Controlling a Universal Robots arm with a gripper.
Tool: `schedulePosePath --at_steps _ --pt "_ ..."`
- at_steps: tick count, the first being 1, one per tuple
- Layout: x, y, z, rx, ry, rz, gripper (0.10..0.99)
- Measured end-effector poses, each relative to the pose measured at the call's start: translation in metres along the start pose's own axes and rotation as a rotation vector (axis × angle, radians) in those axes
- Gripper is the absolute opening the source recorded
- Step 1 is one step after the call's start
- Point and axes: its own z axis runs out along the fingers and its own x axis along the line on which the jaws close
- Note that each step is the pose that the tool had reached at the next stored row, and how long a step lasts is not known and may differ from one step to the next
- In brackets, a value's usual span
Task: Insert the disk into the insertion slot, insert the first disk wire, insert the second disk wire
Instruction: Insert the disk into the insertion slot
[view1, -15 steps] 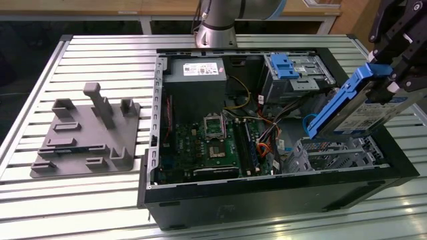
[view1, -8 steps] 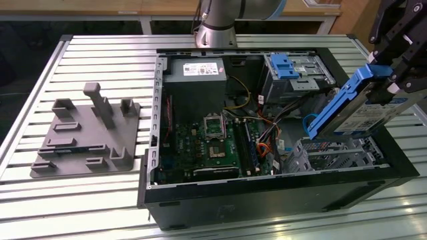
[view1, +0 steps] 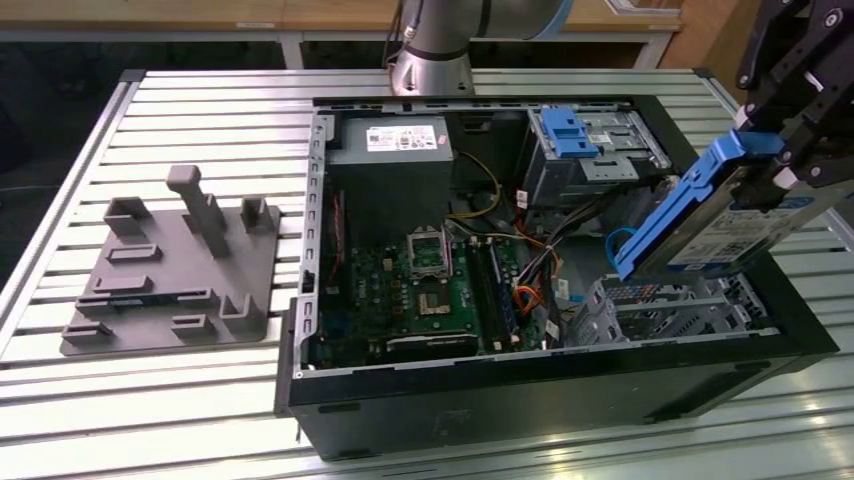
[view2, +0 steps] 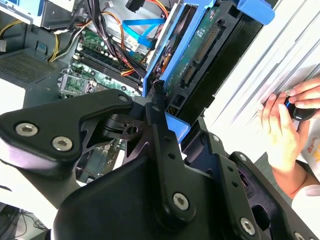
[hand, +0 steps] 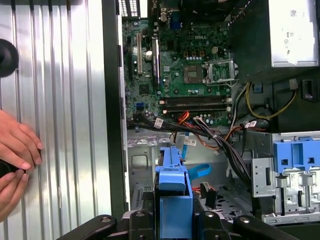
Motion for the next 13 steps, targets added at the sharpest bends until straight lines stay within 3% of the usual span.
schedulePosePath --at_steps 13 --pt "0.0003 -0.0005 0.0059 -0.001 0.0028 -0.006 0.365"
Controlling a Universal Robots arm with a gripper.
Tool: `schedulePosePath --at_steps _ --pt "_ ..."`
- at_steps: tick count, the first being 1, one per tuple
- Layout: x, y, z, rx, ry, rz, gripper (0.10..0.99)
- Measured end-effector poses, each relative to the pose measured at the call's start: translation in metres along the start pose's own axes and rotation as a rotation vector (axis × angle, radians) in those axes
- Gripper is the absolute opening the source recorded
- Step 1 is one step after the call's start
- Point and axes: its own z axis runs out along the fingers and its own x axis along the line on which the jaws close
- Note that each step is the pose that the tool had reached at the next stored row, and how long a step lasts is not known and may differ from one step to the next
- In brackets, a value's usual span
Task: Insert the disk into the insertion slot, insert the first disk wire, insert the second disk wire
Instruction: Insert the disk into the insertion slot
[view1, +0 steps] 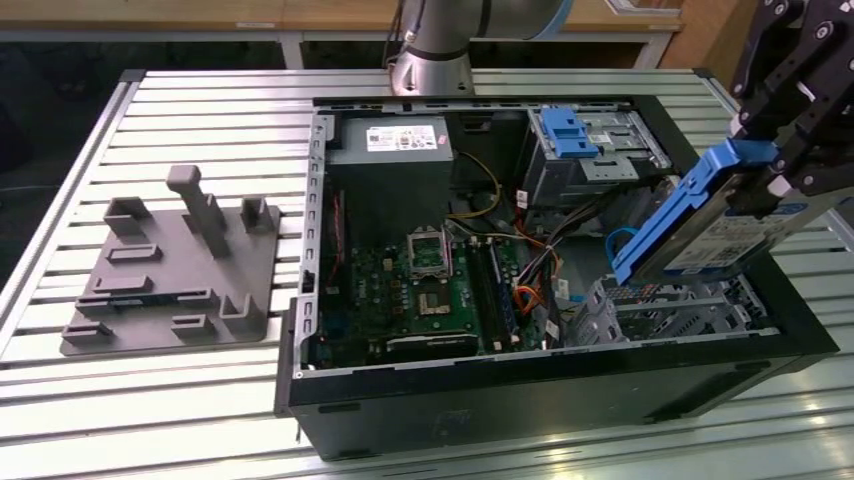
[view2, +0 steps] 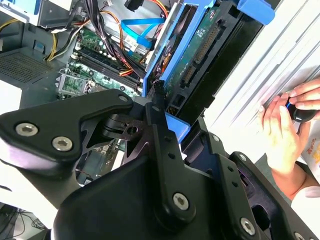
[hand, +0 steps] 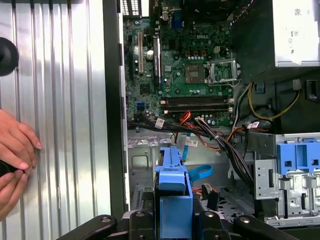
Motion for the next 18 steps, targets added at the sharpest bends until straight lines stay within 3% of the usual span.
schedulePosePath --at_steps 18 --pt "0.0005 -0.0011 0.0082 0.0 0.0033 -0.004 0.365"
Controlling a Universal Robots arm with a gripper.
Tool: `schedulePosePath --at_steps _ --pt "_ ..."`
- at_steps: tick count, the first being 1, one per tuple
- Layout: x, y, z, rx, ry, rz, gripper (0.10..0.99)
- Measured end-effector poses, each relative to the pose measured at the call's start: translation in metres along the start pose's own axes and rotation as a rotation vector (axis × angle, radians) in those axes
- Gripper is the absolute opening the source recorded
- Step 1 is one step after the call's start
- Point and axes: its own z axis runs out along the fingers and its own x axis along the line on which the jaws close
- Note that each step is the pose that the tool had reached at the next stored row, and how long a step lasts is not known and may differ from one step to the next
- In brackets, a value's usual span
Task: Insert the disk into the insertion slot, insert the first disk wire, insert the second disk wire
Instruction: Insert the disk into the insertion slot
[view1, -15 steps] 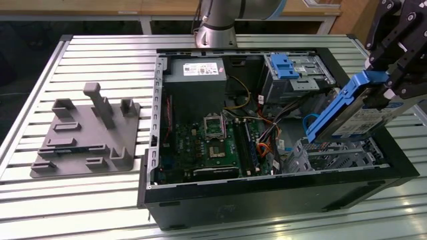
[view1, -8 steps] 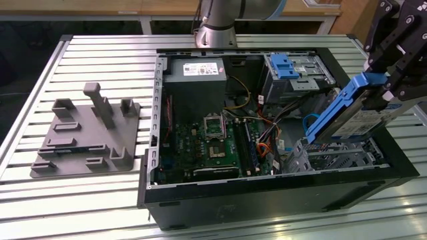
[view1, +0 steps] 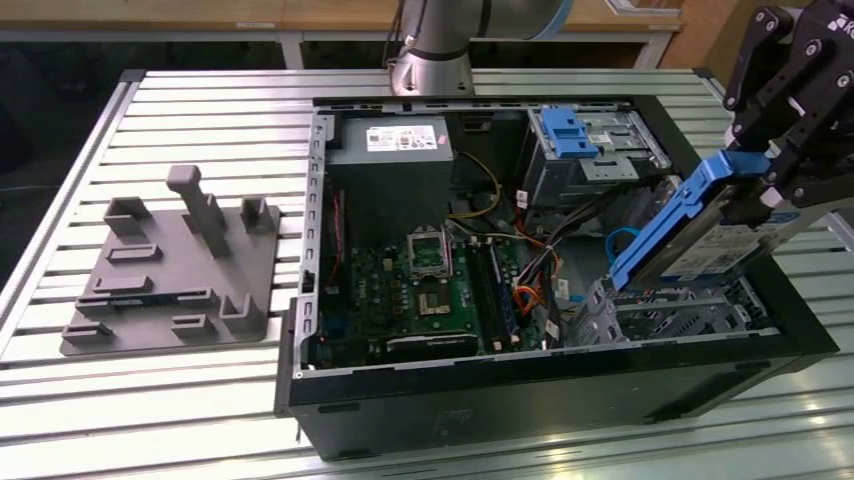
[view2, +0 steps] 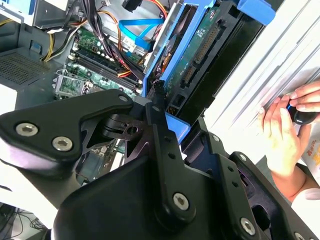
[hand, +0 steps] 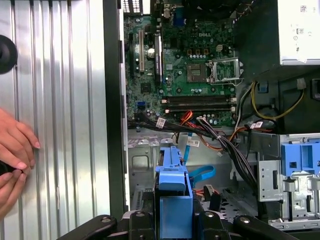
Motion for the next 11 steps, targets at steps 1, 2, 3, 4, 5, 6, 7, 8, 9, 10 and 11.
schedulePosePath --at_steps 1,2,3,4,5,6,7,8,9,10,11 --pt "0.0 0.0 0.0005 0.0 0.0003 0.0 0.365" --pt "0.0 0.0 0.0011 0.0 0.0006 0.0 0.365" --pt "0.0001 0.0 0.0016 0.0 0.0009 0.0 0.365" --pt "0.0001 0.0 0.002 0.0 0.0013 -0.001 0.365" --pt "0.0001 0.0 0.0025 0.0 0.0017 -0.001 0.365" --pt "0.0 0.0 0.003 0.0 0.0023 -0.001 0.365" --pt "0.0001 0.0 0.0035 0.0 0.0028 -0.001 0.365" --pt "0.0001 0.0 0.004 0.0 0.0031 -0.002 0.365" --pt "0.0 0.0 0.0045 0.0 0.0036 -0.002 0.365" --pt "0.0 0.0 0.0049 0.0 0.004 -0.003 0.365" --pt "0.0 0.0 0.0054 0.0 0.0045 -0.003 0.365"
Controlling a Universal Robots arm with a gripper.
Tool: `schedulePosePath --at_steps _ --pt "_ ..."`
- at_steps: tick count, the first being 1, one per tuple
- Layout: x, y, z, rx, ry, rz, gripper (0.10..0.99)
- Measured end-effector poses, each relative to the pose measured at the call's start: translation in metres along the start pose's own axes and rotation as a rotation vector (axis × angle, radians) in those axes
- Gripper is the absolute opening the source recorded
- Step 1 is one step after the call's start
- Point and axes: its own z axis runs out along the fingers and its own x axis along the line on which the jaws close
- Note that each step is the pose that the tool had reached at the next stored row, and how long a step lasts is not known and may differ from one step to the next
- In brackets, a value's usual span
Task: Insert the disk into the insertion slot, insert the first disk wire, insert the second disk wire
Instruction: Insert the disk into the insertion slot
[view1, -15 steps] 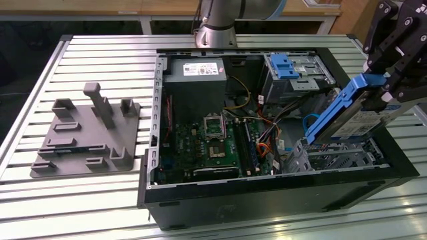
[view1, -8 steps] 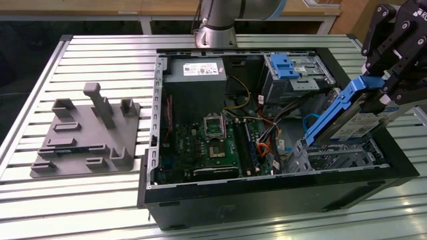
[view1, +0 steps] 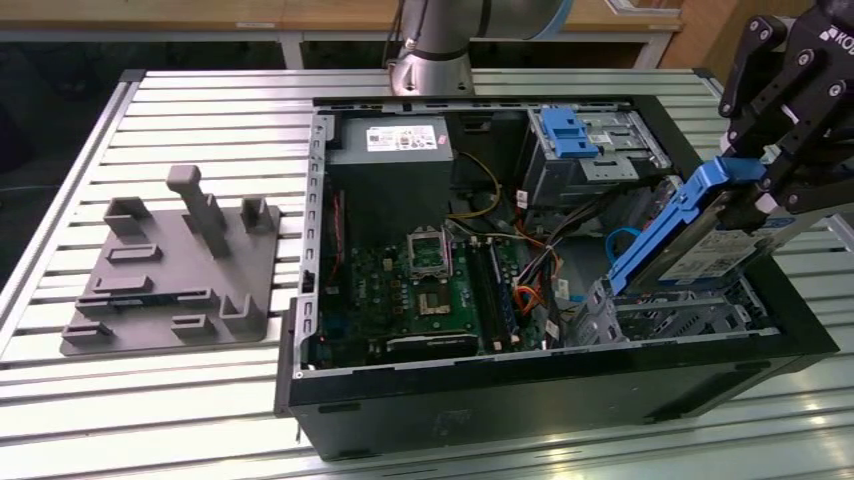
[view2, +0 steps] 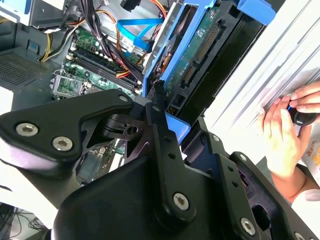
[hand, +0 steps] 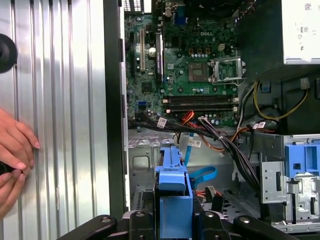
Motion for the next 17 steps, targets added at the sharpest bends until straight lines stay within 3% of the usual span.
schedulePosePath --at_steps 17 --pt "-0.002 0.0008 0.0081 0.0 0.0046 -0.008 0.365"
